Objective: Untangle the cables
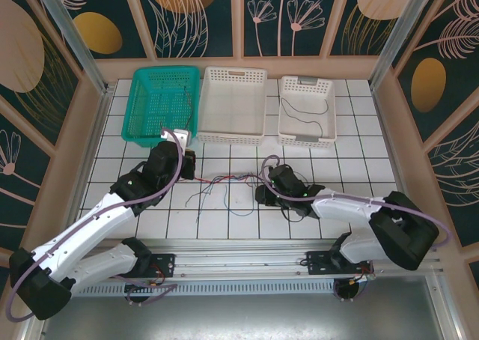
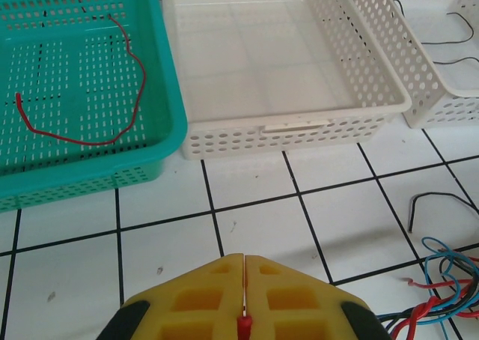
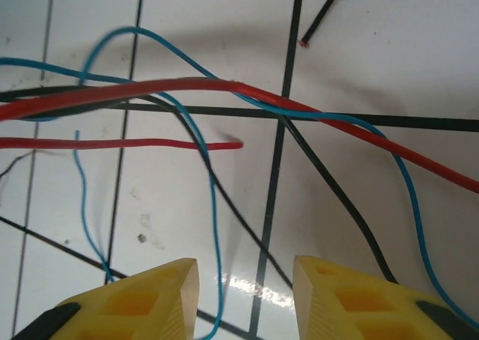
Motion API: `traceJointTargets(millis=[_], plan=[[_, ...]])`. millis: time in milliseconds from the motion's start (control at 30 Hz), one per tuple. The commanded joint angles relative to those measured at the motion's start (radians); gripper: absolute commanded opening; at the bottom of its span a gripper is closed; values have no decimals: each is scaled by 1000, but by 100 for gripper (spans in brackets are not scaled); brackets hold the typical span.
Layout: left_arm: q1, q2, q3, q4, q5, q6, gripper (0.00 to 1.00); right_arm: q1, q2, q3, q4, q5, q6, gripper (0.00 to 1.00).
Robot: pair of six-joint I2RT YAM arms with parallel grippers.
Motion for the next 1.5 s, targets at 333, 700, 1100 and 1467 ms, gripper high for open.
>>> traceJointTargets(millis=[333,700,1100,1467], plan=[[5,-33,39,25,-1,-31,0,20,118,33,136,9,-35,30],[5,-76,62,-6,-45,-22,0,20,91,25,95,54,-36,0],[5,-127,143,-136,-260,54,0,-228,-101,-118,56,-39,58,0],[5,-129,227,-193,-362,82,0,-476,-425,-177,-113,-74,79,0]])
